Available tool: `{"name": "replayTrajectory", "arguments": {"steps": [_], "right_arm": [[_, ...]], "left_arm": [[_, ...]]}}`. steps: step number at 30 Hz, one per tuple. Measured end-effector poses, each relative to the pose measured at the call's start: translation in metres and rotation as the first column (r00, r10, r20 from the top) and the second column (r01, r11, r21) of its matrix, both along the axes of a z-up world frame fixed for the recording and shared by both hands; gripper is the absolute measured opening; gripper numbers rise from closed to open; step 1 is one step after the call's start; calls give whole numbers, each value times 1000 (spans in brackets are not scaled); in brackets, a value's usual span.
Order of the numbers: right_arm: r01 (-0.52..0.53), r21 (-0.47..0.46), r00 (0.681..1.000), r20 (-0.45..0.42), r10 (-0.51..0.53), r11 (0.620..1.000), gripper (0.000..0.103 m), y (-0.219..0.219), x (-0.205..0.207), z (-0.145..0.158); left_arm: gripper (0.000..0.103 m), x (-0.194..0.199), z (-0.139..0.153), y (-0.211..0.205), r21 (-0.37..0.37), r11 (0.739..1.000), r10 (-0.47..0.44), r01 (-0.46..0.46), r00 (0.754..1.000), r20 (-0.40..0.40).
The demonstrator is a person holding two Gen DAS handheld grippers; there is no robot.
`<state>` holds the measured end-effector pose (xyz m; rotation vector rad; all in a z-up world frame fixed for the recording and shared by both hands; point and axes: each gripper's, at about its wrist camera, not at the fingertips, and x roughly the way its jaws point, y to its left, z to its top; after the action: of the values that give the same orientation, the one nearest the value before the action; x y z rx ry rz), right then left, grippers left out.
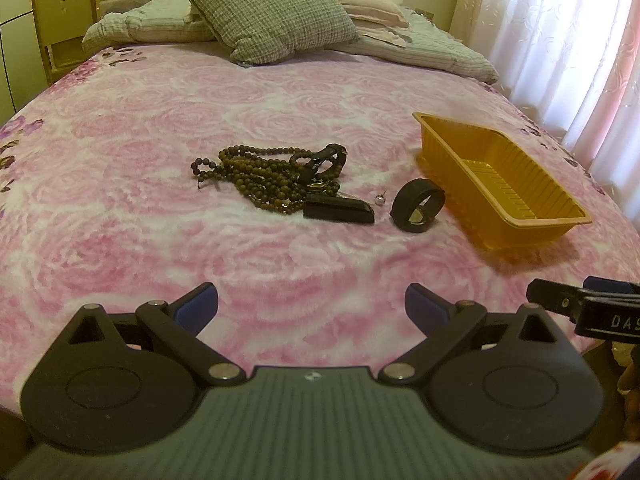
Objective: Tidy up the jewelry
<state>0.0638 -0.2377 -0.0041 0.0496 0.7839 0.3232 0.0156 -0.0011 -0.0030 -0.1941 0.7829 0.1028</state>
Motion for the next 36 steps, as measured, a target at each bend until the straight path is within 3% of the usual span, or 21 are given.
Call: {"name": "replayTrajectory", "arguments": {"steps": [4,9,13,16,19,21,24,28,36], "right_arm": [[10,14,1000,-5,-10,1000,103,-3,4,-5],[105,95,994,14,-107,990,103,-25,9,-8],[219,197,972,40,-231,956,102,-57,18,-8],[289,259,946,70,-317,921,102,-83,28,-9],[349,290,916,93,-389,891,102,-105,45,-11],[380,299,900,101,-424,875,101,-119,59,-14],[417,320,875,113,-471,851,84,-141,82,-21],[446,358,859,86,-505,820,74,-159,107,-37],[467,393,856,23,-516,792,51,-166,130,-62]], "left_arm": [[99,7,-4,1,-23,1000,1,-1,1000,2],[99,18,-5,8,-143,989,27,-22,999,34],[99,32,-10,16,-267,963,54,-40,998,46],[99,41,-15,22,-369,928,80,-49,994,68],[99,47,-18,24,-428,902,114,-63,989,95],[99,52,-19,22,-409,909,132,-73,984,116],[99,60,-24,18,-398,915,130,-68,983,132],[99,68,-31,14,-372,925,135,-73,980,144],[99,79,-42,11,-342,937,123,-77,985,117]]}}
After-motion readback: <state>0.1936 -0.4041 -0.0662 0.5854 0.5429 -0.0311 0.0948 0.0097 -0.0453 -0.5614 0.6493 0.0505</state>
